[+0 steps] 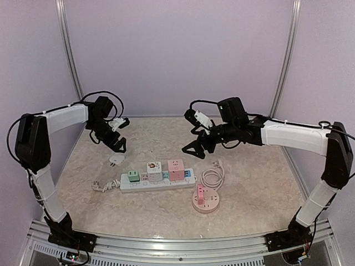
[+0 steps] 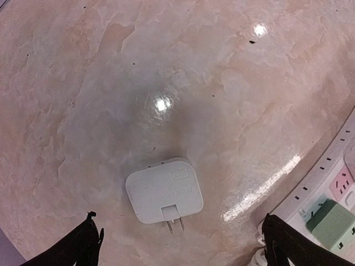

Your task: Insert the plug

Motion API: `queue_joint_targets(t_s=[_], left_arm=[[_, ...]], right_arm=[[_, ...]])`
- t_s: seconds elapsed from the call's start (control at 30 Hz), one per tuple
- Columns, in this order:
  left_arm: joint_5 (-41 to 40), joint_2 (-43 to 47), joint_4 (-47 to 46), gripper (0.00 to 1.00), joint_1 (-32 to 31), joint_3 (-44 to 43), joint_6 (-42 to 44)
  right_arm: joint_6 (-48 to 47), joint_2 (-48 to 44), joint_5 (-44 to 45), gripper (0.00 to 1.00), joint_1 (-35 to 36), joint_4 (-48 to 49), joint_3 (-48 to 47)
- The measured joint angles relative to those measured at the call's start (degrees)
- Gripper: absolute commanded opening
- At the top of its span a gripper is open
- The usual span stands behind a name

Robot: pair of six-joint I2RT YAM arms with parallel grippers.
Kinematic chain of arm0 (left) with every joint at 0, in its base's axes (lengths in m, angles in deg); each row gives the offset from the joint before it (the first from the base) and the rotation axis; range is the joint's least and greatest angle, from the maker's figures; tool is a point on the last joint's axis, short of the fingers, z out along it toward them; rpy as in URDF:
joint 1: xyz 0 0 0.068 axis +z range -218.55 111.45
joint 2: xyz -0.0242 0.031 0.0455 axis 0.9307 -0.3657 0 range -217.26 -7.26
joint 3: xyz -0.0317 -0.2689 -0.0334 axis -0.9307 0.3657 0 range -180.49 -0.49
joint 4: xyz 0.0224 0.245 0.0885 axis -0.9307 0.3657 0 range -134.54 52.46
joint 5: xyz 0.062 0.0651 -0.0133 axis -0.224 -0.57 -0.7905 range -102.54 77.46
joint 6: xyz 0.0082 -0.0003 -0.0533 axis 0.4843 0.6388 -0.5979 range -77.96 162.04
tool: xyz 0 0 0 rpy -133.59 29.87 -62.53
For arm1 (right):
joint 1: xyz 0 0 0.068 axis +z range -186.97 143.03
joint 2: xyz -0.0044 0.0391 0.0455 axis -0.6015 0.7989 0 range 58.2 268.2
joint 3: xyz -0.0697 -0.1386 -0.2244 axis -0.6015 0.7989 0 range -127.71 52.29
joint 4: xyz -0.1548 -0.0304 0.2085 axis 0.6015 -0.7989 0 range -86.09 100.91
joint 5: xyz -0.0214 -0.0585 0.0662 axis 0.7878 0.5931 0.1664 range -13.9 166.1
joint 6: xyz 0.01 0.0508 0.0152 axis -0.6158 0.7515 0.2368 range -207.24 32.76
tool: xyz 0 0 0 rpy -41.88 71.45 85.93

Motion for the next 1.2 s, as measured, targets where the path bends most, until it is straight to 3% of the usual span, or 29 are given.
queue_joint_targets(t_s=[0.4, 0.8, 0.87, 1.2], left_arm=[[-2.2, -11.7, -1.3, 0.97, -1.8, -1.2, -10.3], [-3.1, -12.5, -2.5, 0.86, -1.8, 0.8, -12.3], [-3.6, -12.3, -3.1, 0.79, -1.8, 1.2, -12.1], [-4.7, -11.8, -4.0, 0.23, -1.9, 2.1, -10.2]], right_arm=[[10.4, -1.4, 9.4, 0.99, 0.4, 0.2, 3.2], [12.3, -1.0, 10.1, 1.0, 0.7, 0.3, 3.9], [12.4, -1.0, 10.1, 1.0, 0.7, 0.5, 3.9], [12.9, -1.0, 10.2, 1.0, 0.7, 0.7, 4.3]])
